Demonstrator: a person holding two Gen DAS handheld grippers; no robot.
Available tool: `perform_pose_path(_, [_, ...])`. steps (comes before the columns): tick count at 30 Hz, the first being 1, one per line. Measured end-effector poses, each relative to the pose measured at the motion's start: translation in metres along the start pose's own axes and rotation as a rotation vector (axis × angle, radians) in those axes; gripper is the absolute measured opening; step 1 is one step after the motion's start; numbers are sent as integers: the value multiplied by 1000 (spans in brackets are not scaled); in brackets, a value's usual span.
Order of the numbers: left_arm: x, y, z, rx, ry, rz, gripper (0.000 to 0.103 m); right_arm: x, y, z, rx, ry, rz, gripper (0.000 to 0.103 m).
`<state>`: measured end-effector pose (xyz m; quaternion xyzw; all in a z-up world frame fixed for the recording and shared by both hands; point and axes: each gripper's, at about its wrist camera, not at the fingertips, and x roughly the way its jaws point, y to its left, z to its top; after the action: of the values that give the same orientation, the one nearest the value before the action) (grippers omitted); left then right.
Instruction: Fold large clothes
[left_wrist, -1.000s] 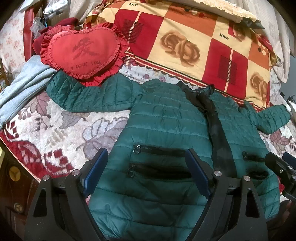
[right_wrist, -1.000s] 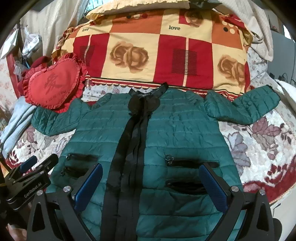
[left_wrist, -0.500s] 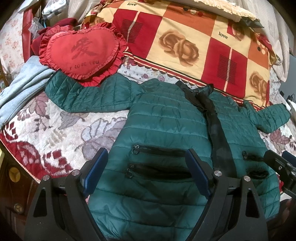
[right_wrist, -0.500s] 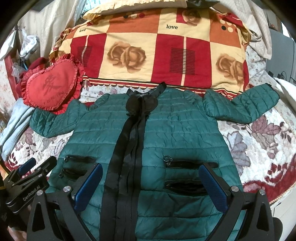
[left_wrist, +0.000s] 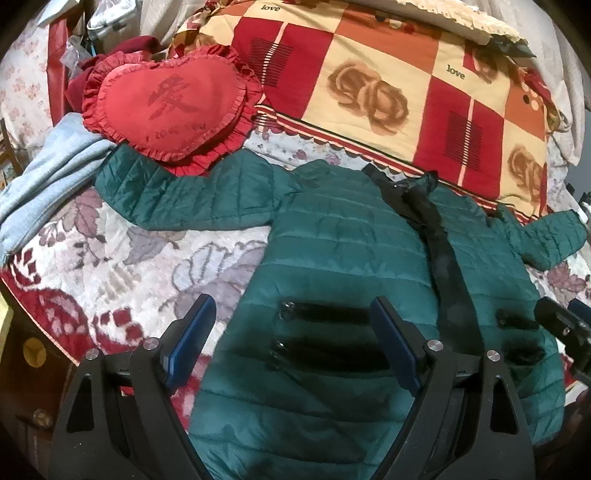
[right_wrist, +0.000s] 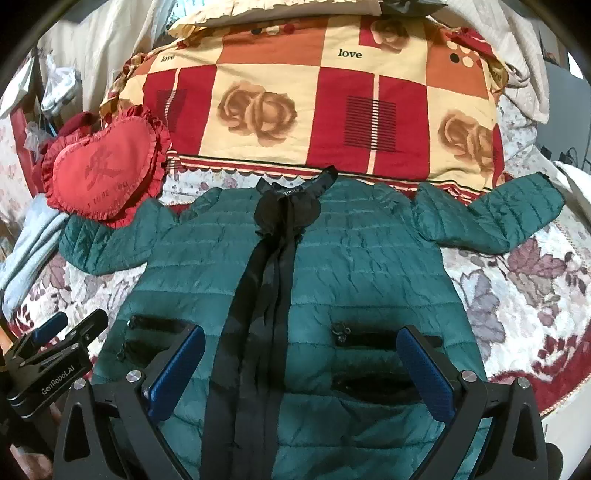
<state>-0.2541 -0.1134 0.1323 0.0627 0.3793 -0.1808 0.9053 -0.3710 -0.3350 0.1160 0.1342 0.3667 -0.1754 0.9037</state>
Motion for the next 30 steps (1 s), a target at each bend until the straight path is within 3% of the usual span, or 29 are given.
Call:
perform_pose_path(8, [16,20,14,-26,31,16,86,12,6,17,-20,-6,-11,103])
perform_pose_path(14, [38,65,38,-118,61,64,86,24,11,28,-29,-4,-1,103])
perform_pose_path(19, [71,128,69,-238,101,179,86,34,22,35,-51,12,26,103])
perform_pose_path(24, [109,191,96,-293,97,333,86,44,35,37,-73,32,52,103])
perform_pose_path(30, [151,262,112,-418,101,397,85,58,38,39,-69,45,51,103])
